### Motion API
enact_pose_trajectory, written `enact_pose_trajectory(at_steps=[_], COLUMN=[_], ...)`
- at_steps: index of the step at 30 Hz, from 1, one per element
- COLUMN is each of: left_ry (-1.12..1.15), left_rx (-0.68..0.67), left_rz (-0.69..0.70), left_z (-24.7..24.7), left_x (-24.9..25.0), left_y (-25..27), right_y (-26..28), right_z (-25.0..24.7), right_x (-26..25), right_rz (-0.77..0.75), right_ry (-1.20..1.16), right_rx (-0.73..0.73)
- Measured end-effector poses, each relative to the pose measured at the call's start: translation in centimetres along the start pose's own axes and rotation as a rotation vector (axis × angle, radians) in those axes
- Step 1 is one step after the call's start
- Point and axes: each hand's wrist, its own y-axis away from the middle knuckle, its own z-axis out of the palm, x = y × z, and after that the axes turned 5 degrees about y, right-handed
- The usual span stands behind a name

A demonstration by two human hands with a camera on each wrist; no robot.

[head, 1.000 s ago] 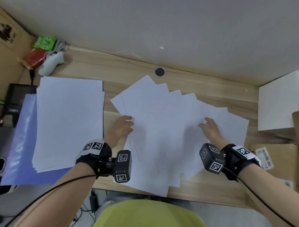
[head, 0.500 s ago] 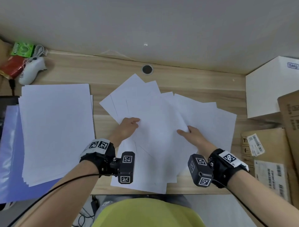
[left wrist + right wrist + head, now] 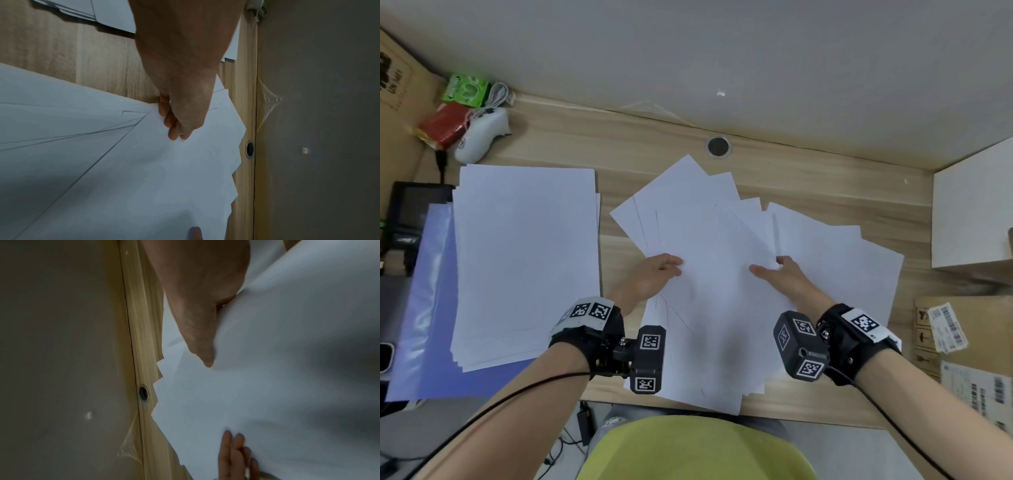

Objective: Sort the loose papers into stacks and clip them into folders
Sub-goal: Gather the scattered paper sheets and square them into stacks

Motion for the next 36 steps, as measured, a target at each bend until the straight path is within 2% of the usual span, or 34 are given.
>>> enact_pose_trajectory(at_steps=[4, 12, 15, 18, 20, 22, 26, 28, 30, 36], left_ry=[0.006, 0.011, 0.007, -0.001, 0.044, 0.122, 0.2, 0.228, 0.229, 0.143], left_rx=[-0.009, -0.024, -0.023, -0.028, -0.01, 0.081, 0.434, 0.515, 0.493, 0.329], left_rz=[0.007, -0.003, -0.002, 0.004, 0.019, 0.015, 0.017, 0.012, 0.0, -0.014], left_z=[0.0, 0.0, -0.1, -0.2, -0.6, -1.4, -3.4, -3.8, -3.6, -1.9], left_x=[-0.1, 0.0, -0.1, 0.1, 0.6, 1.0, 0.9, 0.7, 0.7, -0.4], left_y=[-0.1, -0.1, -0.1, 0.0, 0.0, -0.1, -0.5, -0.5, -0.3, 0.1], right_y=[-0.4, -0.1, 0.4, 1.3, 1.4, 1.3, 0.9, 0.5, 0.3, -0.7], right_z=[0.5, 1.1, 1.0, 0.4, -0.4, -1.7, -4.8, -5.4, -5.2, -1.1], right_x=[0.3, -0.4, -0.3, 0.0, 0.5, 0.8, 1.2, 1.5, 1.5, 1.0], right_rz=[-0.027, -0.074, -0.022, -0.065, -0.084, -0.089, -0.07, -0.073, -0.082, -0.057], right_ry=[0.12, -0.027, -0.097, -0.09, -0.08, -0.08, -0.063, -0.064, -0.072, 0.008], right_rx=[0.084, 0.117, 0.052, -0.045, -0.016, 0.083, 0.253, 0.295, 0.289, 0.143])
